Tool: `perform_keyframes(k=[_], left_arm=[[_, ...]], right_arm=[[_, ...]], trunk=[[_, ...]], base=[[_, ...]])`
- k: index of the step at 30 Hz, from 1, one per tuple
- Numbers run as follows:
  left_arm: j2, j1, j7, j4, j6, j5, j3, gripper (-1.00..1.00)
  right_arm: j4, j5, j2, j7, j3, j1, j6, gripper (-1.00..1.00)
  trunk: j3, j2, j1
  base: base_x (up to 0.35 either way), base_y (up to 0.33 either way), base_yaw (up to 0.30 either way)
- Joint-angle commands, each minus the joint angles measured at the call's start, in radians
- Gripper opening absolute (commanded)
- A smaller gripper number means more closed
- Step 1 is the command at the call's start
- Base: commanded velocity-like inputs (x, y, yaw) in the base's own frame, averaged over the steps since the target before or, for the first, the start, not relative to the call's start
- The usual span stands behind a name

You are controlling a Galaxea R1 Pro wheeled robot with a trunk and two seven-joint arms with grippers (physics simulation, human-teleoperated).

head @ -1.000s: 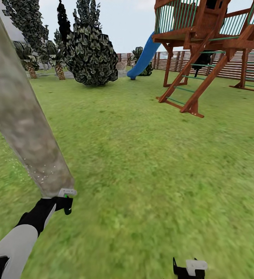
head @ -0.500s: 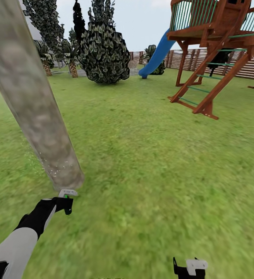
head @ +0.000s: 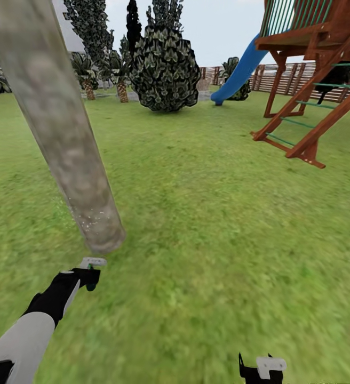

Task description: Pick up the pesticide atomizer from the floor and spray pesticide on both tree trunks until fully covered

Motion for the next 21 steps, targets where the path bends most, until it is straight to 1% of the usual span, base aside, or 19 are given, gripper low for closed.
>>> perform_keyframes(k=[1, 3, 5, 8, 11, 12, 13, 14, 16, 18, 19, 21], left_arm=[[-0.009, -0.001, -0.010, -0.013, 0.004, -0.012, 0.006, -1.00], [-0.015, -0.001, -0.015, -0.050, 0.008, -0.012, 0.003, -1.00], [-0.017, -0.001, -0.018, -0.092, 0.014, -0.013, 0.002, -1.00], [-0.017, -0.010, -0.019, -0.116, 0.028, -0.015, -0.001, -1.00], [-0.023, -0.020, -0.021, -0.121, 0.101, -0.015, -0.005, -1.00], [-0.034, -0.038, -0.022, -0.122, 0.126, -0.015, -0.008, -1.00], [-0.038, -0.050, -0.023, -0.122, 0.131, -0.015, -0.009, -1.00], [-0.045, -0.088, -0.025, -0.122, 0.175, -0.015, -0.010, -1.00], [-0.048, -0.126, -0.035, -0.122, 0.239, -0.015, -0.010, -1.00], [-0.047, -0.155, -0.071, -0.128, 0.261, -0.017, -0.011, -1.00], [-0.042, -0.166, -0.092, -0.144, 0.268, -0.018, -0.012, -1.00], [-0.036, -0.164, -0.100, -0.179, 0.269, -0.021, -0.013, -1.00]], right_arm=[[0.000, 0.000, 0.000, -0.008, 0.008, 0.000, -0.001, 1.00], [0.000, 0.000, -0.001, -0.008, 0.008, 0.000, 0.000, 1.00], [0.000, -0.001, 0.000, -0.008, 0.008, 0.000, 0.000, 1.00], [0.000, -0.001, 0.001, -0.008, 0.008, 0.000, -0.001, 1.00], [0.000, -0.001, 0.001, -0.007, 0.008, 0.000, 0.000, 1.00], [0.000, 0.000, 0.000, -0.007, 0.008, 0.000, 0.000, 1.00], [0.000, 0.000, 0.000, -0.007, 0.008, 0.000, -0.001, 1.00], [0.000, 0.000, 0.000, -0.007, 0.008, 0.000, -0.001, 1.00], [0.000, 0.000, -0.001, -0.007, 0.008, 0.000, -0.001, 1.00], [0.000, 0.000, -0.001, -0.007, 0.008, 0.000, -0.001, 1.00], [0.000, 0.000, -0.004, -0.007, 0.008, 0.000, -0.001, 1.00], [0.000, 0.000, -0.007, -0.007, 0.008, 0.000, 0.000, 1.00]], trunk=[[-0.002, 0.000, -0.001], [-0.004, 0.000, -0.001], [-0.006, 0.000, -0.001], [-0.009, 0.000, -0.001], [-0.010, 0.000, -0.001], [-0.010, 0.000, -0.001], [-0.010, 0.000, -0.001], [-0.010, 0.000, -0.001], [-0.010, 0.000, -0.001], [-0.010, 0.000, -0.001], [-0.010, 0.000, -0.001], [-0.010, 0.000, -0.001]], base=[[-0.249, -0.196, 0.209], [-0.252, -0.161, 0.206], [-0.098, -0.059, 0.204], [-0.020, -0.012, 0.158], [-0.003, -0.002, 0.033], [0.000, 0.000, 0.005], [0.000, 0.000, 0.003], [0.000, 0.000, 0.000], [0.000, 0.000, 0.000], [0.000, 0.000, 0.000], [0.000, 0.000, 0.000], [0.000, 0.000, 0.000]])
